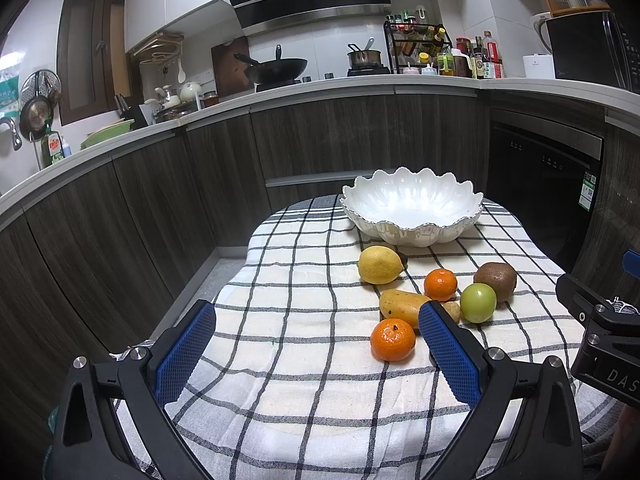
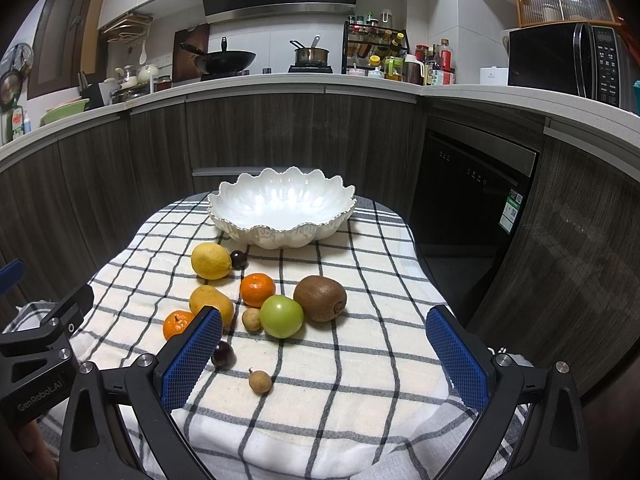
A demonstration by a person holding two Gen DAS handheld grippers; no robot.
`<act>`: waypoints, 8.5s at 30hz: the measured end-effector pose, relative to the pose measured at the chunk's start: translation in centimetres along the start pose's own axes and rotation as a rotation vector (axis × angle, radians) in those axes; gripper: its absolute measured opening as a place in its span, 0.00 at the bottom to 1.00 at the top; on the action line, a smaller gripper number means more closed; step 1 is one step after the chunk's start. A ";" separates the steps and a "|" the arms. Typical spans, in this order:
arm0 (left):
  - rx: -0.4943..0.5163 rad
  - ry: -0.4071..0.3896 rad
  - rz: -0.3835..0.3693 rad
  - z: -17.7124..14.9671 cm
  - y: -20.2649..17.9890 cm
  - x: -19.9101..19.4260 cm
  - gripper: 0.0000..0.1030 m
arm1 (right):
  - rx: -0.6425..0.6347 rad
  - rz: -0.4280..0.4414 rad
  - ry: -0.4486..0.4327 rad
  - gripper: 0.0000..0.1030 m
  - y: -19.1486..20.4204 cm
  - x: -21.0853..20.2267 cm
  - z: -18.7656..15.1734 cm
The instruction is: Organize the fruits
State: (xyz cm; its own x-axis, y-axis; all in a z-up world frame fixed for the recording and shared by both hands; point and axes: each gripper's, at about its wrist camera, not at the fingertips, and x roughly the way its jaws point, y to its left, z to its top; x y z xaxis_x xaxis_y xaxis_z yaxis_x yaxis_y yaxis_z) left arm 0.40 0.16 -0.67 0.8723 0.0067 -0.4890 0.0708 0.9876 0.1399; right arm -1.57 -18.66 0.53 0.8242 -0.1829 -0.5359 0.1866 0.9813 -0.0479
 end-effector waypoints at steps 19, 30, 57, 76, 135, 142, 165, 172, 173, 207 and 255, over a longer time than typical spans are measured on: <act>0.000 0.024 0.004 -0.5 -0.8 0.5 1.00 | -0.001 -0.006 0.018 1.00 0.2 0.2 0.1; 0.003 0.058 -0.006 -0.2 -0.7 1.4 1.00 | 0.004 -0.011 0.042 1.00 0.0 1.1 0.1; 0.093 0.222 -0.120 2.3 -3.1 6.4 1.00 | 0.021 -0.047 0.146 1.00 -0.5 4.1 2.0; 0.146 0.463 -0.207 -0.3 -5.7 13.7 0.79 | 0.017 -0.059 0.304 0.99 0.1 9.2 0.7; 0.052 0.447 -0.196 -1.9 -1.6 11.2 0.46 | -0.104 0.135 0.543 0.22 5.2 11.5 -3.9; 0.068 0.414 -0.184 -0.8 -2.0 10.6 0.46 | -0.087 0.126 0.520 0.22 4.6 11.0 -3.0; 0.011 0.314 -0.160 5.1 -2.4 9.9 0.46 | -0.021 0.092 0.357 0.22 2.6 10.0 3.9; -0.021 0.268 -0.150 7.5 -2.4 10.6 0.46 | -0.018 0.079 0.310 0.22 2.4 10.4 6.3; -0.024 0.264 -0.151 7.8 -2.5 10.8 0.46 | -0.017 0.078 0.305 0.22 2.4 10.5 6.6; -0.018 0.317 -0.238 17.1 -7.2 26.6 0.46 | 0.010 0.023 0.284 0.22 -0.6 24.5 16.8; 0.074 0.286 -0.162 17.7 -6.5 25.0 0.89 | 0.019 -0.058 0.303 0.70 -1.7 25.9 17.8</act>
State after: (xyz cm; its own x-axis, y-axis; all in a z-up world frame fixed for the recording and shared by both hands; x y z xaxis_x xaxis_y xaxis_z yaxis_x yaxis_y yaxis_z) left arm 30.30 -8.88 1.38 0.6767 -0.0955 -0.7300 0.2415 0.9655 0.0976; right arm 28.91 -26.17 1.73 0.6154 -0.2090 -0.7600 0.2404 0.9680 -0.0715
